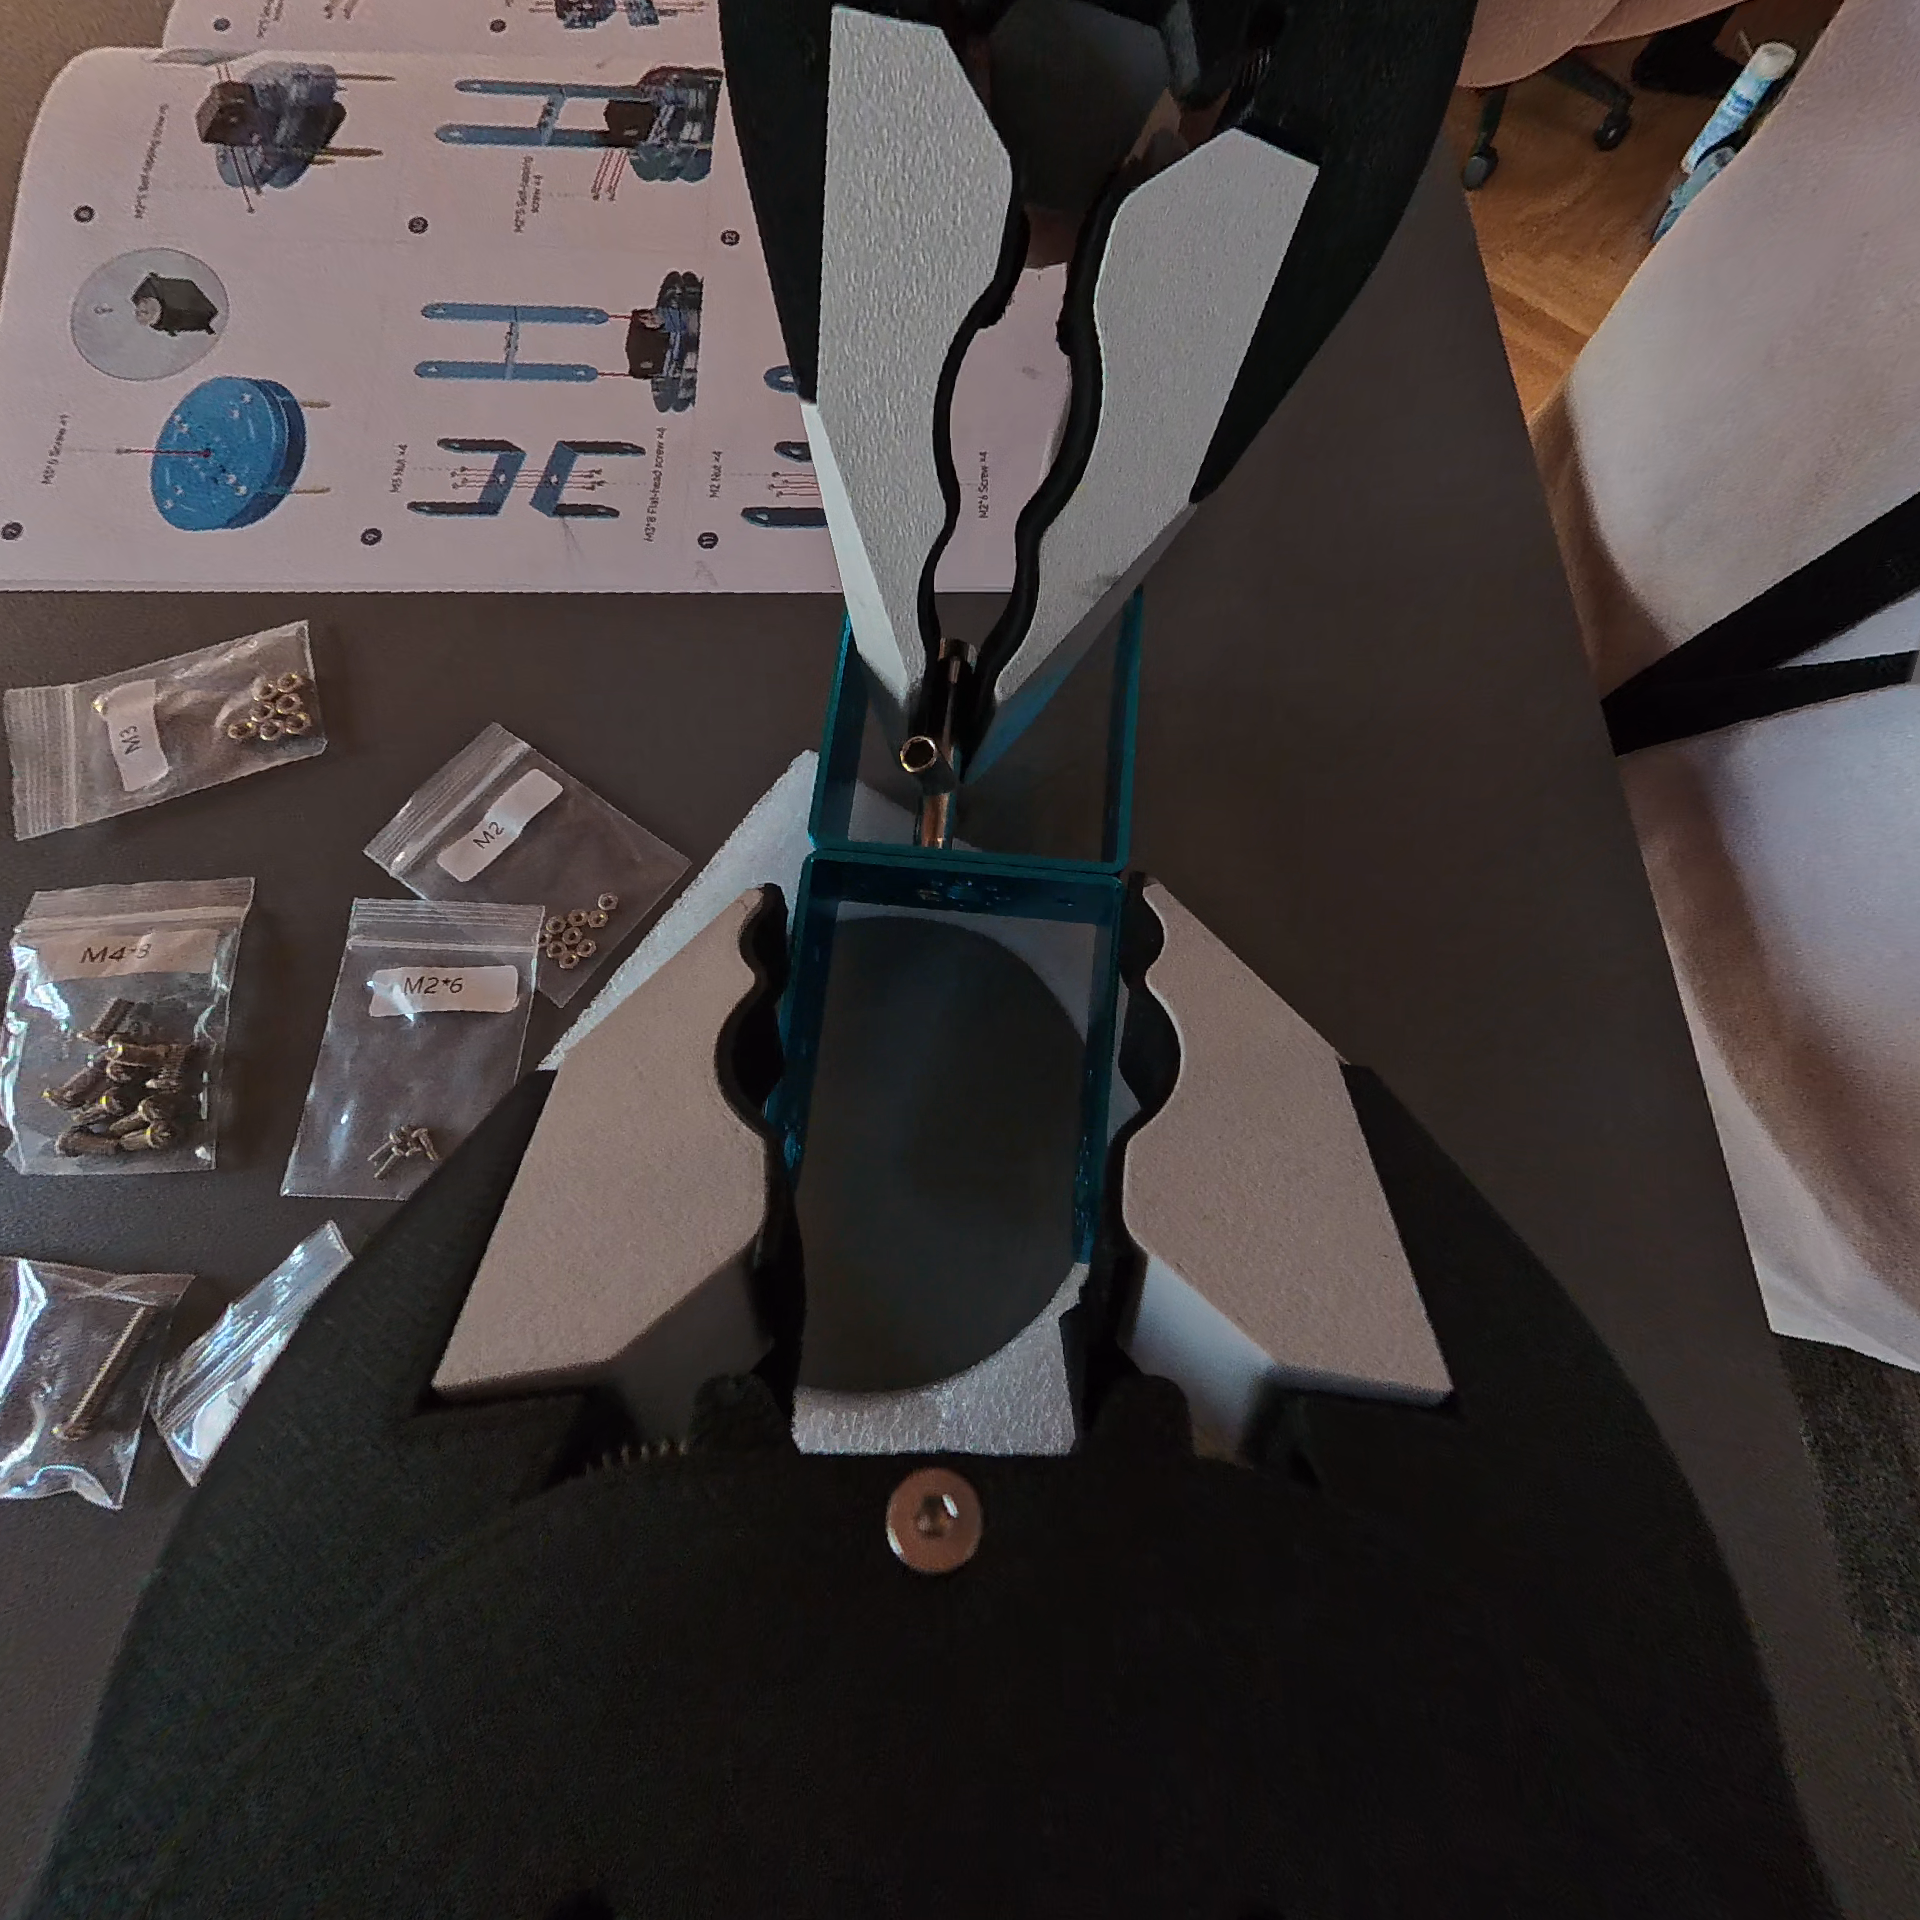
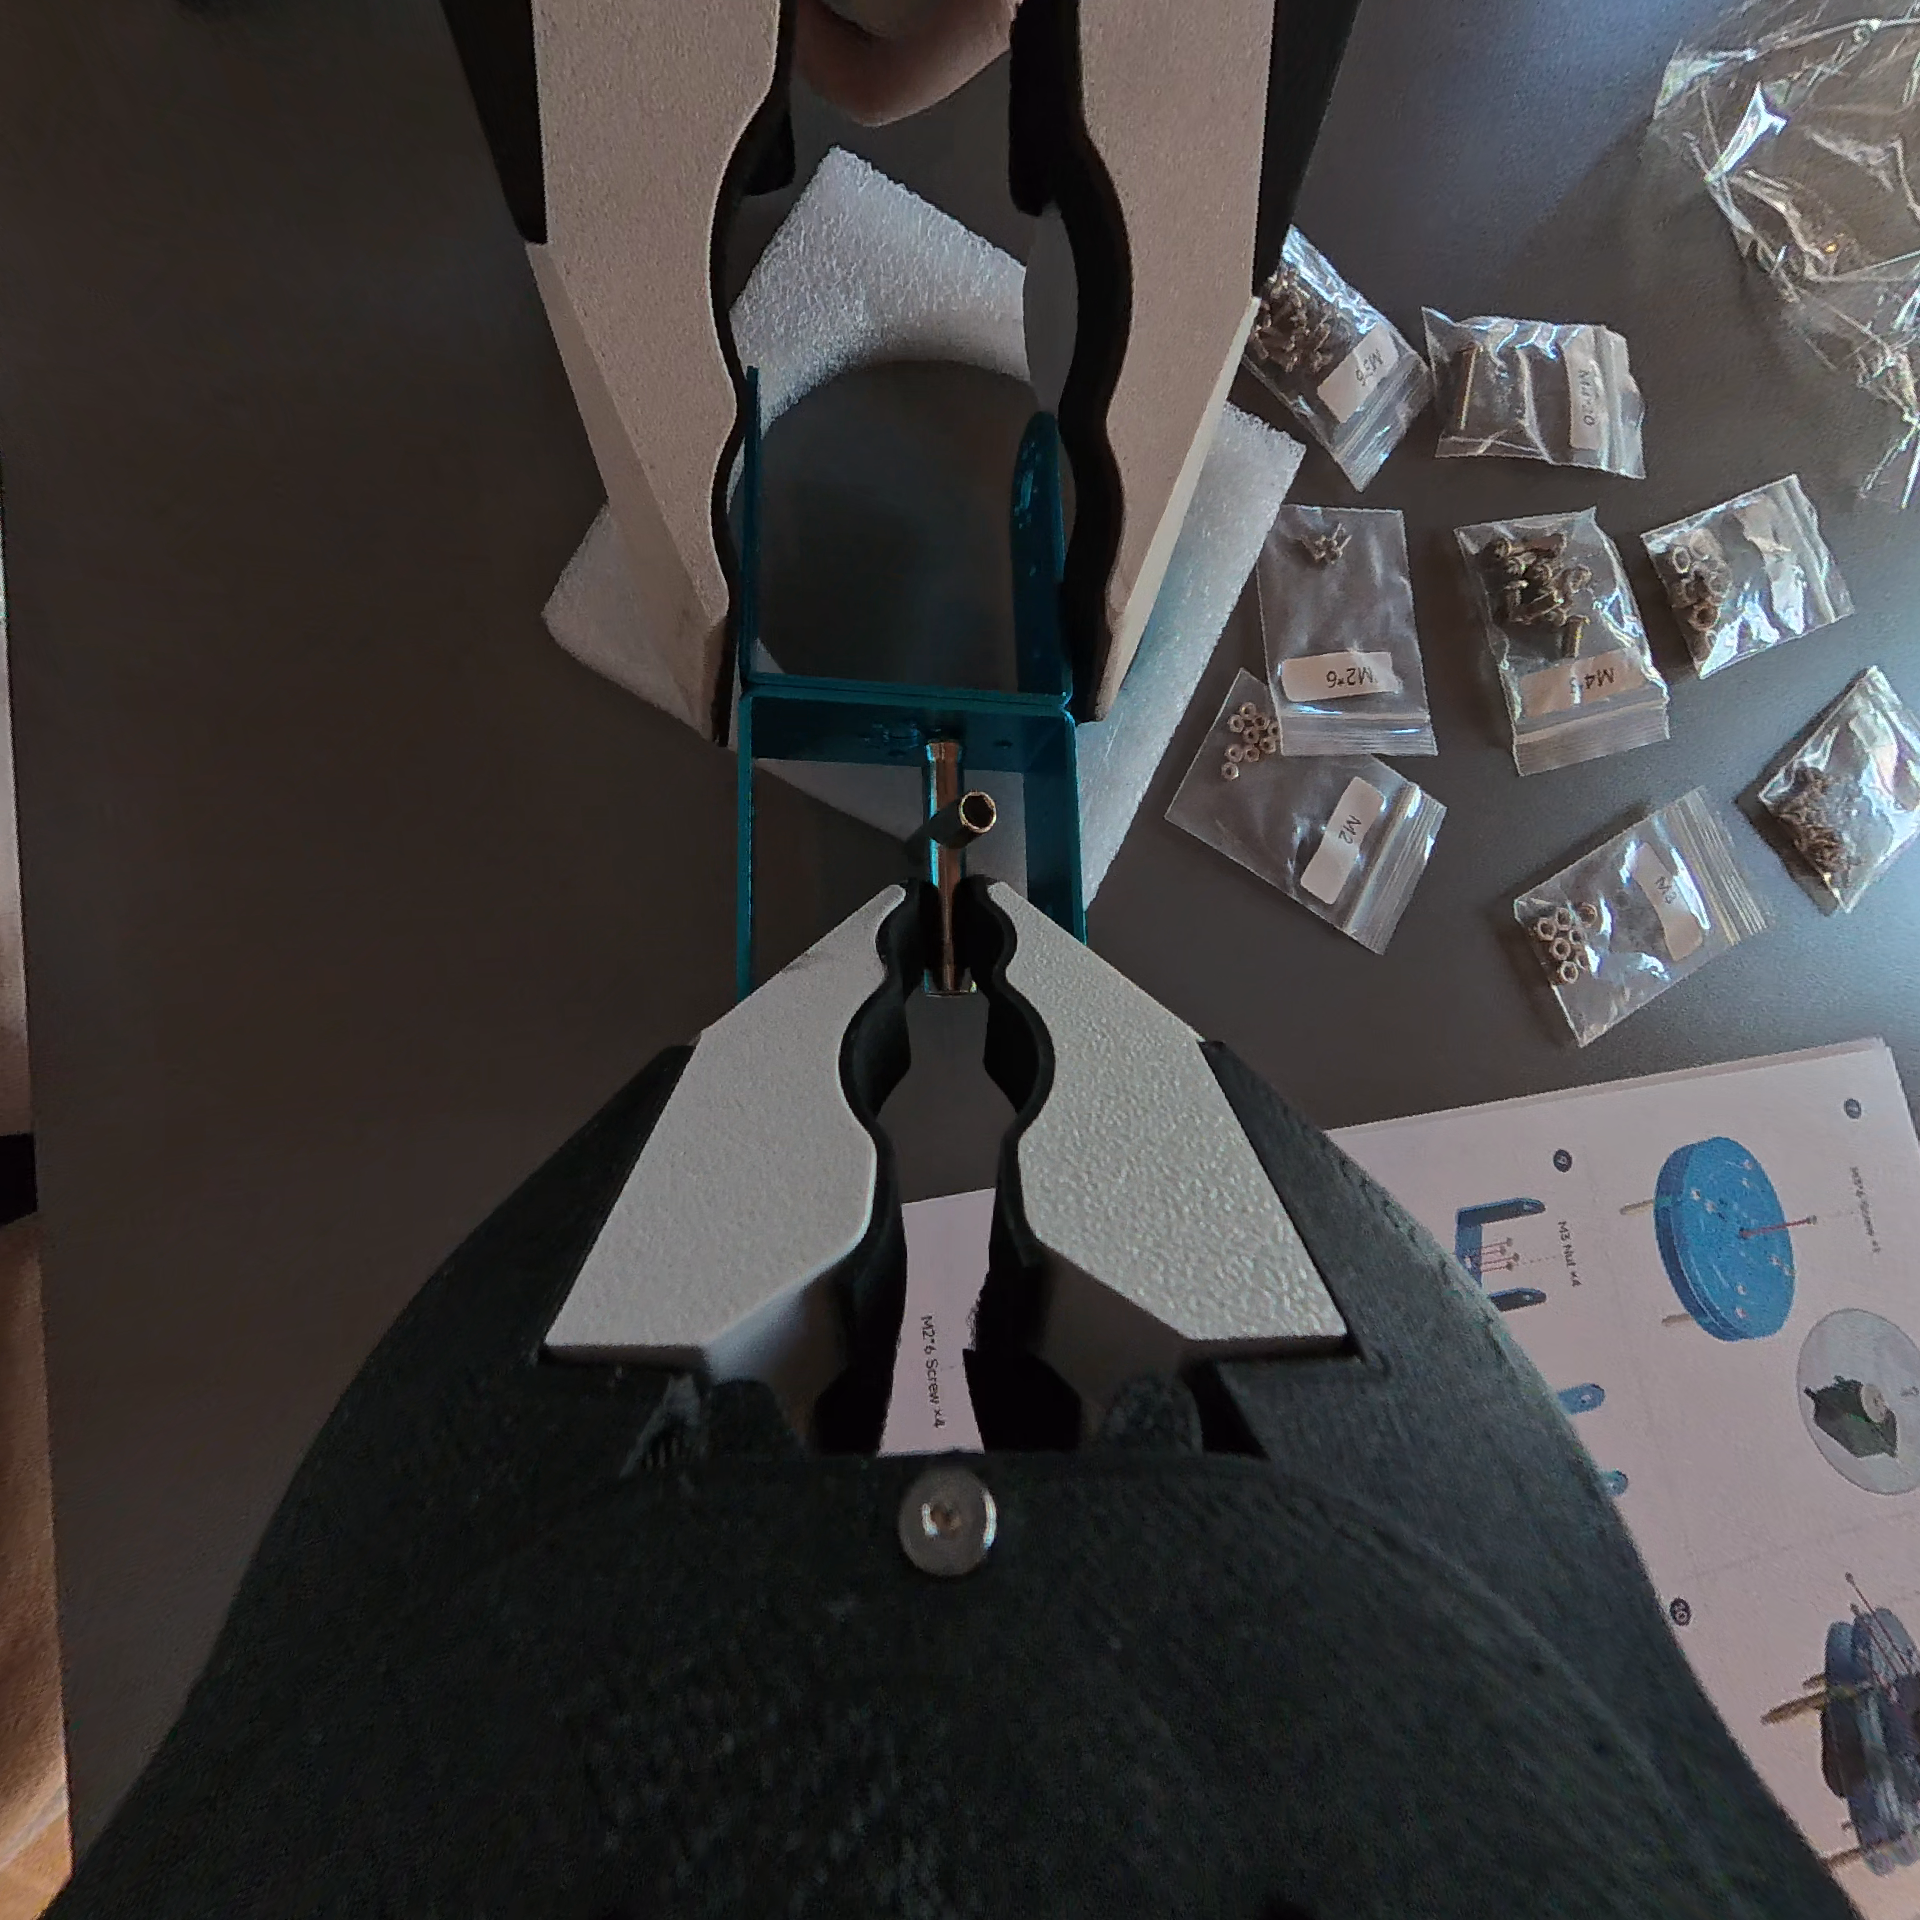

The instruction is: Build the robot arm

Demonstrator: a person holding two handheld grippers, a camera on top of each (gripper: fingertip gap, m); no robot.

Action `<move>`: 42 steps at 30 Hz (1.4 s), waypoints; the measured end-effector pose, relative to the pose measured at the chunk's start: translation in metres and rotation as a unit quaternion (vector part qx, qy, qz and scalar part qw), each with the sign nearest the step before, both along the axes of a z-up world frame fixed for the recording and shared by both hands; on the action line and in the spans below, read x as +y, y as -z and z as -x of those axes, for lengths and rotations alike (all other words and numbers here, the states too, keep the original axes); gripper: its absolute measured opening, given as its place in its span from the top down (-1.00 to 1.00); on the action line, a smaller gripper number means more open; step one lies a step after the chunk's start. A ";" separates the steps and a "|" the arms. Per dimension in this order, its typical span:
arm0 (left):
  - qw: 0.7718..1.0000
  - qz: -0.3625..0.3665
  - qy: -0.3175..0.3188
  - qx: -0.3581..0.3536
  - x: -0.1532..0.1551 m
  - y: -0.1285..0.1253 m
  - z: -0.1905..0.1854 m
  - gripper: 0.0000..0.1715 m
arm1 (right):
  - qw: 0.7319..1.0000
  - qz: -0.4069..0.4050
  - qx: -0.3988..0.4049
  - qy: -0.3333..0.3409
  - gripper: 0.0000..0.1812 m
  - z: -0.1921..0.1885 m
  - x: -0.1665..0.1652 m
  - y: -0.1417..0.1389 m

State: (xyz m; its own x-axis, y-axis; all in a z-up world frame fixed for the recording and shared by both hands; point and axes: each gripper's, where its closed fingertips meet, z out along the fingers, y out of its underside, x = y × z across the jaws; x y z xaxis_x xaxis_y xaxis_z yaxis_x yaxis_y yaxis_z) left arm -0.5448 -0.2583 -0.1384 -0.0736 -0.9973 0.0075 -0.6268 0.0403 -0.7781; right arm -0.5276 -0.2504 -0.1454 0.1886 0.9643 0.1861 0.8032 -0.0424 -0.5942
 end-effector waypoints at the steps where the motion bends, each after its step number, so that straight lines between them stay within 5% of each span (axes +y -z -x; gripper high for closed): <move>1: 1.000 0.001 0.000 0.000 0.000 0.000 0.000 0.25 | 1.000 0.001 -0.001 0.002 0.92 0.000 0.000 0.000; 15: 1.000 0.007 -0.010 0.008 -0.001 0.000 -0.001 0.25 | 0.990 -0.133 -0.026 -0.026 0.92 0.000 0.005 -0.005; 21: 1.000 0.003 -0.010 -0.001 -0.001 0.000 0.000 0.25 | 0.999 0.002 0.044 0.020 0.92 0.003 -0.001 0.001; 28: 1.000 0.016 -0.007 -0.011 -0.001 0.000 0.001 0.25 | 0.995 0.050 0.084 0.028 0.92 0.005 -0.002 0.000; 37: 1.000 0.020 -0.001 -0.009 -0.003 0.000 0.001 0.24 | 0.985 -0.165 0.022 -0.044 0.92 0.006 0.002 -0.008; 42: 0.999 0.042 0.007 -0.016 -0.008 0.001 -0.002 0.24 | 0.986 -0.161 0.002 -0.038 0.92 0.005 0.005 0.002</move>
